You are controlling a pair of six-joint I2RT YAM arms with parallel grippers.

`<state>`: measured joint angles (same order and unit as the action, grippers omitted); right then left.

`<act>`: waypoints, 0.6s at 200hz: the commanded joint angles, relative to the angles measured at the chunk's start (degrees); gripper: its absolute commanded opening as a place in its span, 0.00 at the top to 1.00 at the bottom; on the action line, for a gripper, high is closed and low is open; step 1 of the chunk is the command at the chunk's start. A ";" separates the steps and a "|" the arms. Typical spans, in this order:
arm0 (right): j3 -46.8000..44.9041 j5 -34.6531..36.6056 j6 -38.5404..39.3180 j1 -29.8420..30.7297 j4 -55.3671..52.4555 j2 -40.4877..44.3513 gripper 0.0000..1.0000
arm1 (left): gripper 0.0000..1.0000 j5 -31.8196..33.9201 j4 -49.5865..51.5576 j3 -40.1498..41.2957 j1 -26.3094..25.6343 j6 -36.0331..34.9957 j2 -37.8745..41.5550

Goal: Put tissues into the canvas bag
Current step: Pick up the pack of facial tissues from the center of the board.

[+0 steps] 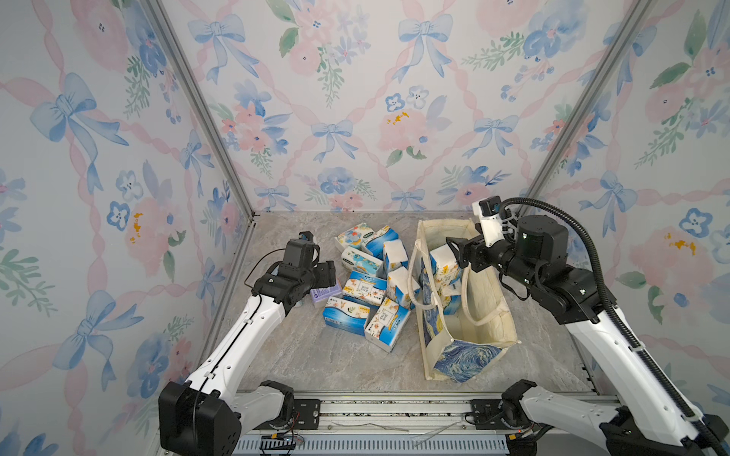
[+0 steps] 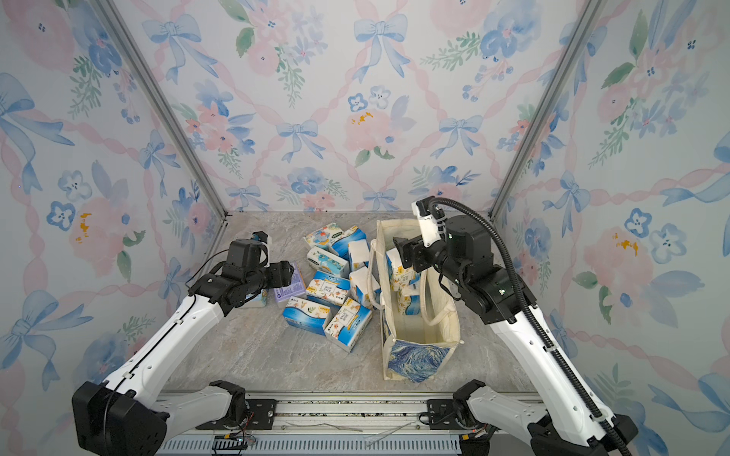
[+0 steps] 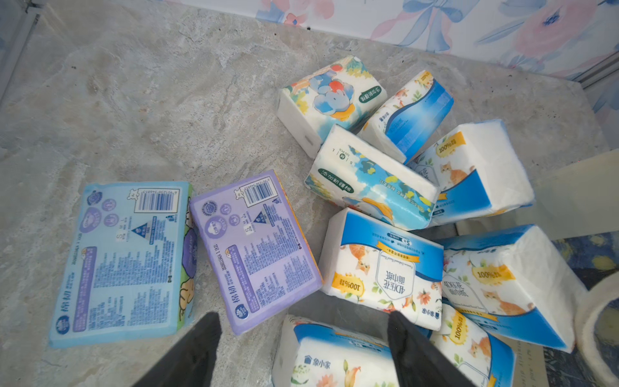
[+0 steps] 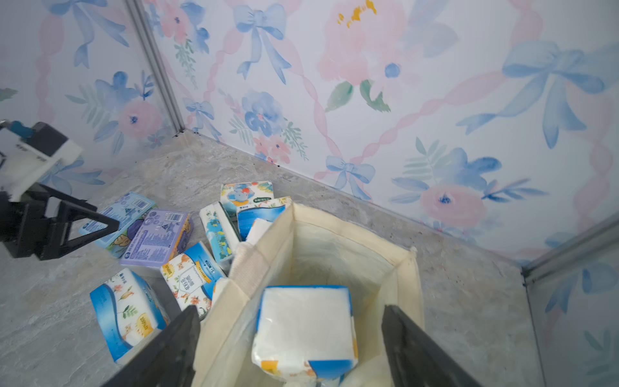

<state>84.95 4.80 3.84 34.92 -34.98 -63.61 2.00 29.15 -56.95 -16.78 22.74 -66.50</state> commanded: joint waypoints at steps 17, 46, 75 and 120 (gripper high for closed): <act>9.99 3.46 9.19 16.86 -3.60 -8.29 0.11 | 0.18 -3.09 -8.55 4.12 0.49 2.63 4.18; 10.65 -2.38 7.88 23.51 -4.54 -14.91 0.10 | 0.17 -1.25 -10.84 6.04 0.52 2.86 7.80; 8.20 -9.22 3.68 25.31 -2.56 -20.89 0.09 | 0.14 2.92 -12.12 7.49 0.61 2.68 12.20; 9.54 -5.61 2.94 29.06 -6.03 -30.83 0.08 | 0.12 5.03 -12.62 7.83 1.19 2.35 14.88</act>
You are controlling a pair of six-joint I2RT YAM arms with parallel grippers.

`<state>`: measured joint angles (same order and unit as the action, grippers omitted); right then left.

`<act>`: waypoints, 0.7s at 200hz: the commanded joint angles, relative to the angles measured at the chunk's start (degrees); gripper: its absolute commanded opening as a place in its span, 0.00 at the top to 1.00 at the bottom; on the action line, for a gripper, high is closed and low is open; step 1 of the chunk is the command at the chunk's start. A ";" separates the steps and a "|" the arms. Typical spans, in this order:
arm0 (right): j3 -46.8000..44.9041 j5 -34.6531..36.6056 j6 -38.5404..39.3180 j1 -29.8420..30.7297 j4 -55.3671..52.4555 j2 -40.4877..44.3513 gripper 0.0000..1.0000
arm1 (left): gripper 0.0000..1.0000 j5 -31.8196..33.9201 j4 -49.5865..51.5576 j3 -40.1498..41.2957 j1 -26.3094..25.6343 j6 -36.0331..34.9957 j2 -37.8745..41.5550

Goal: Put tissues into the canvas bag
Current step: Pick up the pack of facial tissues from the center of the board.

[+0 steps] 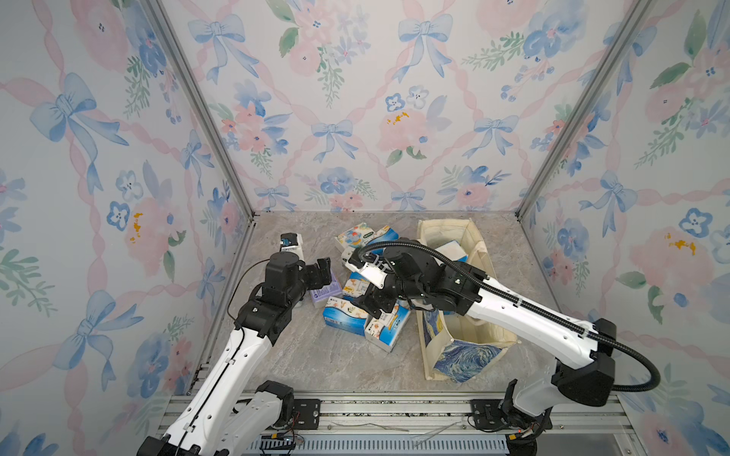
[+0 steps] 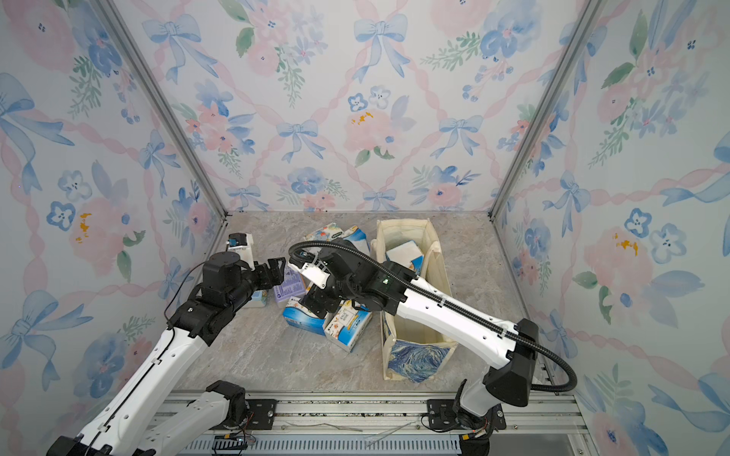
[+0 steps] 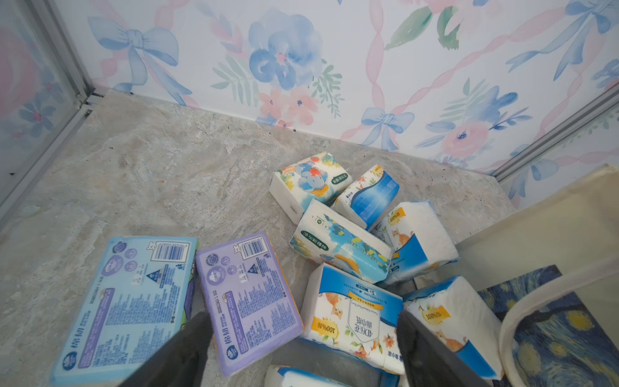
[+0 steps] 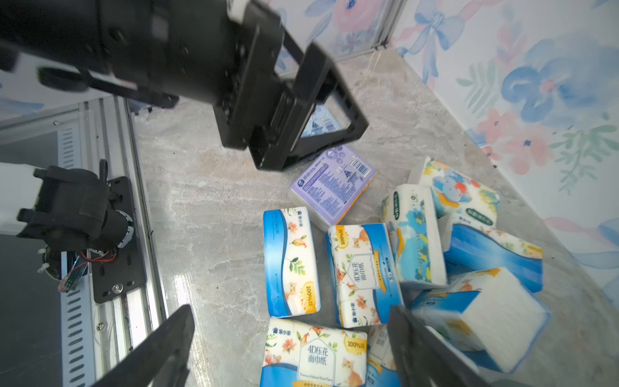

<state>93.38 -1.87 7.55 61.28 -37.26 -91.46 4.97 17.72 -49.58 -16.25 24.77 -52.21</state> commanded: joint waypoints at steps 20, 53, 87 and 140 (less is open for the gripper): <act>3.31 3.92 0.48 4.50 -6.51 -8.75 0.08 | 0.12 1.97 -1.19 0.37 1.09 0.27 0.69; 7.18 9.71 1.52 5.61 -11.11 -15.85 0.07 | 0.12 1.71 -1.19 0.19 1.75 0.19 1.14; 9.18 11.77 1.34 5.61 -12.80 -20.22 0.02 | 0.12 1.65 -1.06 0.10 2.42 0.01 2.21; 10.72 15.27 1.08 4.94 -12.63 -24.74 0.02 | 0.11 2.89 -1.10 0.10 2.94 0.43 4.13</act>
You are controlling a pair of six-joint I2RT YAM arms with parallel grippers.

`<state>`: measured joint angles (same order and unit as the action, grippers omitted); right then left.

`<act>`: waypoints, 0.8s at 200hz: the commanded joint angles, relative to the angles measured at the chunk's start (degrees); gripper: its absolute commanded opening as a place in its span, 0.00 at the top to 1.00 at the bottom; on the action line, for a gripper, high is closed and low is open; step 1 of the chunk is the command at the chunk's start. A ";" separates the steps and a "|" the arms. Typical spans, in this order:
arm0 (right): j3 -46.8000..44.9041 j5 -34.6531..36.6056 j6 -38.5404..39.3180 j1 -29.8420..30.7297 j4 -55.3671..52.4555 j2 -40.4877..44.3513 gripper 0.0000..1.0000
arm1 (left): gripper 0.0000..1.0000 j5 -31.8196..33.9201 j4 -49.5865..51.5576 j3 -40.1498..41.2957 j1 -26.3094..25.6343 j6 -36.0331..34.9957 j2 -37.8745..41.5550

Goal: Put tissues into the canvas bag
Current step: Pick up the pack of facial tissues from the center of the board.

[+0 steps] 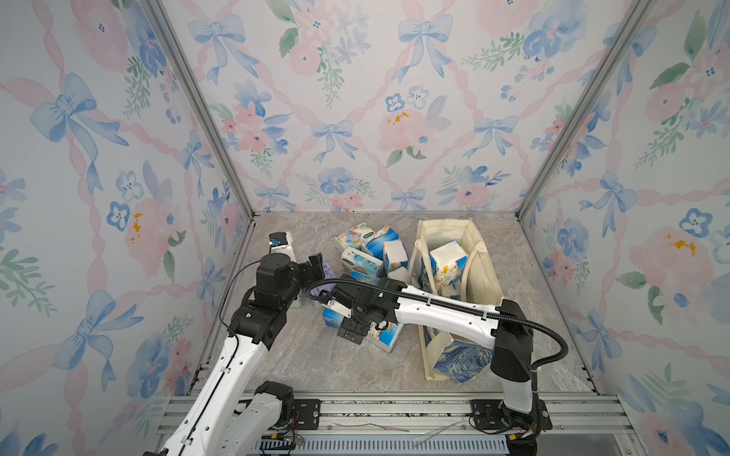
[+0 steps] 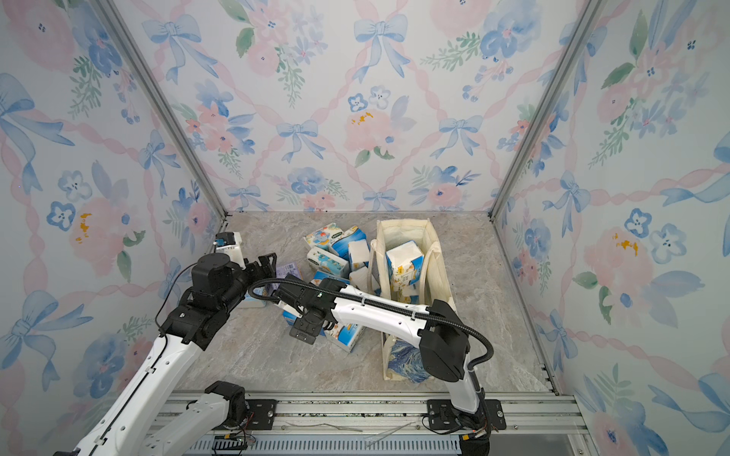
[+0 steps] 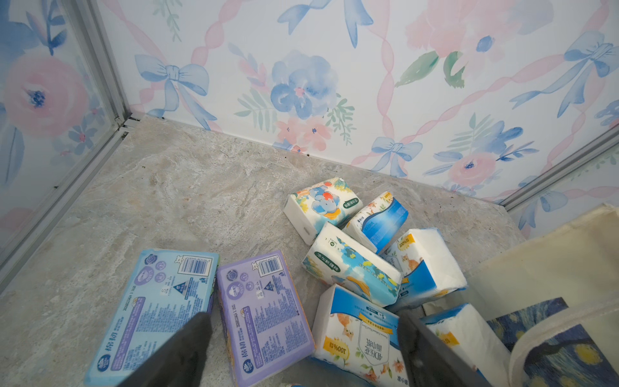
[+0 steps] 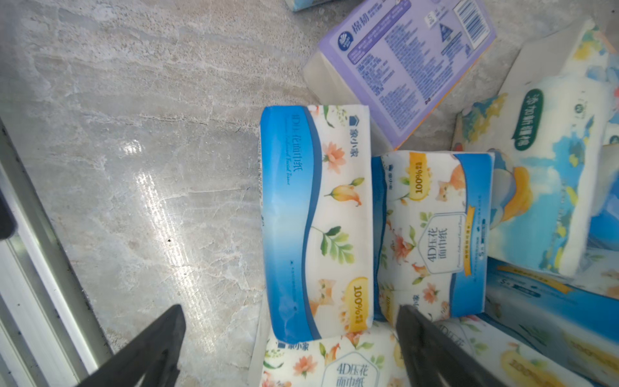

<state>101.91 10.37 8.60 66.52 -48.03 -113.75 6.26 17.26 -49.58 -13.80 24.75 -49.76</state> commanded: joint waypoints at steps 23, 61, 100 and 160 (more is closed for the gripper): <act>3.18 2.32 -0.25 -1.10 -1.74 -4.15 0.03 | 0.10 3.17 -0.65 0.26 0.64 0.29 3.35; 4.91 1.40 -0.30 -2.00 -1.69 -6.62 0.03 | 0.08 5.17 -0.38 0.19 1.09 -0.08 5.69; 6.18 1.56 -0.68 -3.13 -0.97 -8.96 0.03 | 0.06 6.06 0.12 -0.12 1.25 -0.10 6.43; 9.51 0.62 -0.58 -3.68 -2.91 -13.07 0.03 | 0.06 5.17 0.23 -0.78 1.50 -0.32 5.03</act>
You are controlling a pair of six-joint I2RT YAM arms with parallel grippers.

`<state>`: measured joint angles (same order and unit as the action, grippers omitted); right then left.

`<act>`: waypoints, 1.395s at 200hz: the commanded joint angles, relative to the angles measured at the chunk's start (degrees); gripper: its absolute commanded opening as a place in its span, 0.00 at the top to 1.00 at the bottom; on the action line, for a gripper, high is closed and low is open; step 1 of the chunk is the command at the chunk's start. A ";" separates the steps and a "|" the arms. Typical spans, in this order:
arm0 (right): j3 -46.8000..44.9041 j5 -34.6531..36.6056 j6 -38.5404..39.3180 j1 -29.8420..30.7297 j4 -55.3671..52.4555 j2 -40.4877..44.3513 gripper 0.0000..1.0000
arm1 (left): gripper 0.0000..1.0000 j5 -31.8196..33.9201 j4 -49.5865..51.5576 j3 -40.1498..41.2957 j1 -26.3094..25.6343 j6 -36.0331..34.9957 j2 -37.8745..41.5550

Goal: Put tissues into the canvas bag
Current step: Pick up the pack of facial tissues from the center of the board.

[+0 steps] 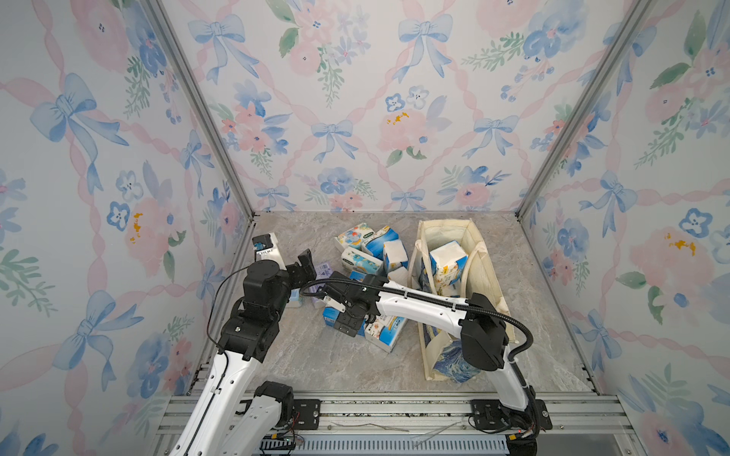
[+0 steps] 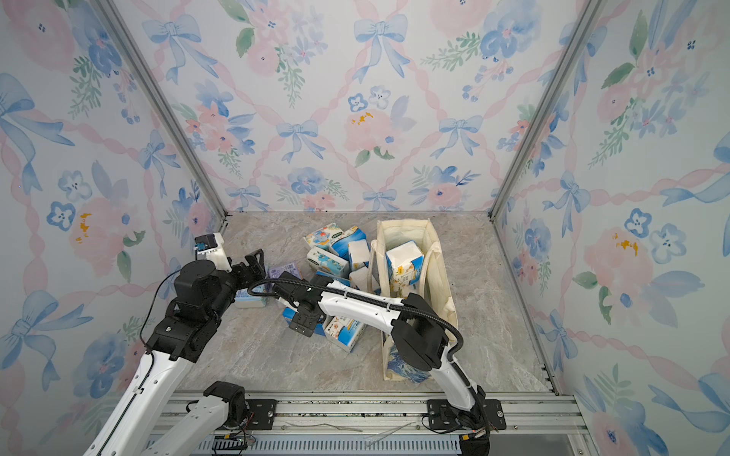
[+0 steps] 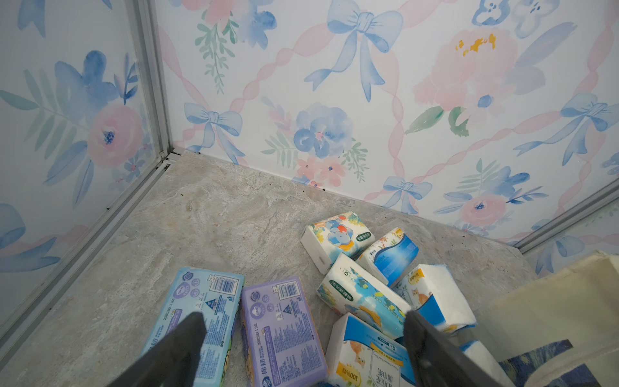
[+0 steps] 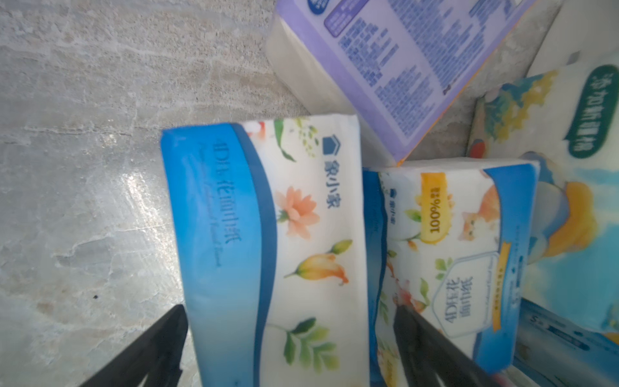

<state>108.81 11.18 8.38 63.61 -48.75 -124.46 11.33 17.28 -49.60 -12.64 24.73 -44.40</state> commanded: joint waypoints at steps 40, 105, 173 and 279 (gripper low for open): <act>4.16 -0.66 -0.46 -1.02 -3.69 -4.17 0.06 | 0.05 0.23 0.26 -0.60 0.60 -0.46 -0.20; 6.61 -3.43 -0.69 -1.15 -5.88 -5.45 0.37 | 0.04 6.32 3.73 -2.48 1.13 -1.38 2.30; 4.59 -7.53 -3.15 -1.45 -3.06 3.33 0.52 | 0.05 14.06 9.39 -7.06 1.57 -3.72 2.66; -0.46 -11.49 -4.46 -1.99 8.94 28.40 0.51 | 0.05 11.76 9.52 -6.47 1.85 -2.36 2.64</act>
<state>109.67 -1.69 3.03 62.37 -43.88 -102.08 24.16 26.68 -55.86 -11.20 22.24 -41.25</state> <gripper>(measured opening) 0.488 0.952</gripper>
